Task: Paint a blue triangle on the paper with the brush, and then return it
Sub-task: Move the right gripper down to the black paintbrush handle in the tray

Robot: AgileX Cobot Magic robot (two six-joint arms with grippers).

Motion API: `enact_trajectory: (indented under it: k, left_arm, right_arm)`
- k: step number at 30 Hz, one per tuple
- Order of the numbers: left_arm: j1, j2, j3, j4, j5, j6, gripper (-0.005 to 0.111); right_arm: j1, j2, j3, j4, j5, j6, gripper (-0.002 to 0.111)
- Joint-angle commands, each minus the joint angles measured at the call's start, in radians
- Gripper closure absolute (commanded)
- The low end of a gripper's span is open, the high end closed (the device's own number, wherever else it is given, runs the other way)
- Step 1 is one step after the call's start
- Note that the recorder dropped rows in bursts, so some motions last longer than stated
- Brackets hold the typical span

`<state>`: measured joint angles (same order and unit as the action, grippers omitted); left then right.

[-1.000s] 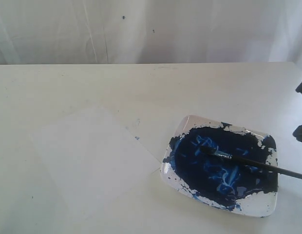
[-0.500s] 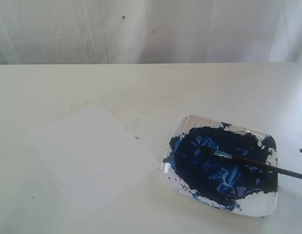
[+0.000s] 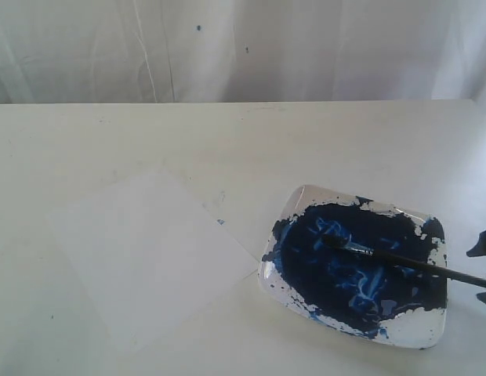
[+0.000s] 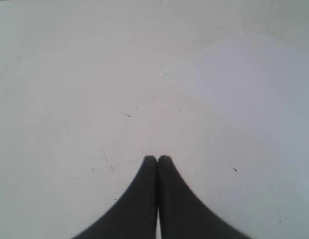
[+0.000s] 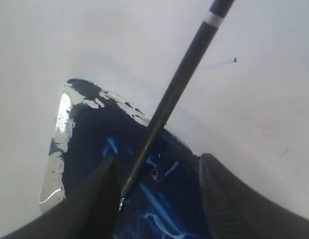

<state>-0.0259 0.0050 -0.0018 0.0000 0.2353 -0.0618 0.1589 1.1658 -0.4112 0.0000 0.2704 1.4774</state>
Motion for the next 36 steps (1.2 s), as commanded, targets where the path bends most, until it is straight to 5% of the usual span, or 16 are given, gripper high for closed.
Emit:
enact_trajectory:
  k: [1, 36]
  left_arm:
    - [0.003, -0.005, 0.002, 0.0, -0.002, 0.002, 0.107]
    - [0.003, -0.005, 0.002, 0.0, -0.002, 0.002, 0.107]
  right_arm:
    - [0.0, 0.04, 0.028, -0.012, -0.062, 0.053, 0.061]
    - [-0.101, 0.201, 0.034, -0.079, -0.179, 0.07, 0.061]
